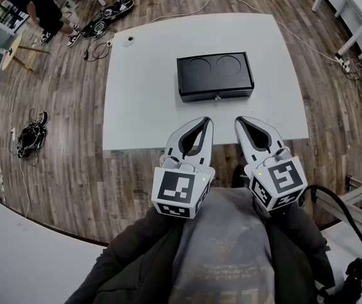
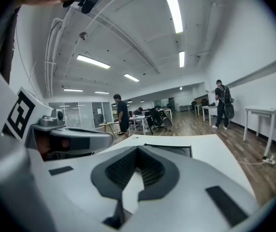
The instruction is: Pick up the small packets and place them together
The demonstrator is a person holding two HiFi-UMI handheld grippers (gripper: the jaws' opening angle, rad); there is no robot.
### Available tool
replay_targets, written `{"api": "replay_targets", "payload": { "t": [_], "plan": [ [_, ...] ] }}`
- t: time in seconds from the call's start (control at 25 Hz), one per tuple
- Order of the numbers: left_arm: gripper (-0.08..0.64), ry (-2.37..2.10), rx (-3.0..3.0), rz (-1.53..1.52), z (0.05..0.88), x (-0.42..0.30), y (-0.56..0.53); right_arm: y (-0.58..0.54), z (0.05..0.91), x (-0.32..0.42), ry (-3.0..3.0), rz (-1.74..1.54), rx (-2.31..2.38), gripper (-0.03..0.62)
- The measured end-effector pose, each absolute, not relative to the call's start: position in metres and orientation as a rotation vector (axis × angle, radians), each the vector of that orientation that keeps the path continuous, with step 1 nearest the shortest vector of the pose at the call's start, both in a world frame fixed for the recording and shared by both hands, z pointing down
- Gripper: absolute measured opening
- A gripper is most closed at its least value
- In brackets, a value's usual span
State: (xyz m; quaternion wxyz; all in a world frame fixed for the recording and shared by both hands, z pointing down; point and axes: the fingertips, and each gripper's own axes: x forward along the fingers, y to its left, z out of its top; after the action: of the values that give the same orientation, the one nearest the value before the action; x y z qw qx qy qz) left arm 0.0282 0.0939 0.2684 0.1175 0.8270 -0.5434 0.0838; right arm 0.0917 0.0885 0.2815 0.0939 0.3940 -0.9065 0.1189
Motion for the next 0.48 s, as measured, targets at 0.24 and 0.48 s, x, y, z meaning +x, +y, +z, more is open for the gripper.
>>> {"api": "replay_targets", "payload": {
  "t": [0.24, 0.48],
  "plan": [
    [0.003, -1.59, 2.415, 0.245, 0.2696, 0.0235, 0.0925, 0.0868, 0.2829, 0.0886, -2.684, 0.356, 1.17, 0.003],
    [0.003, -1.579, 2.42, 0.229, 0.2737, 0.0178, 0.0978, 0.0913, 0.2854, 0.0822, -2.67, 0.337, 1.171, 0.003]
  ]
}}
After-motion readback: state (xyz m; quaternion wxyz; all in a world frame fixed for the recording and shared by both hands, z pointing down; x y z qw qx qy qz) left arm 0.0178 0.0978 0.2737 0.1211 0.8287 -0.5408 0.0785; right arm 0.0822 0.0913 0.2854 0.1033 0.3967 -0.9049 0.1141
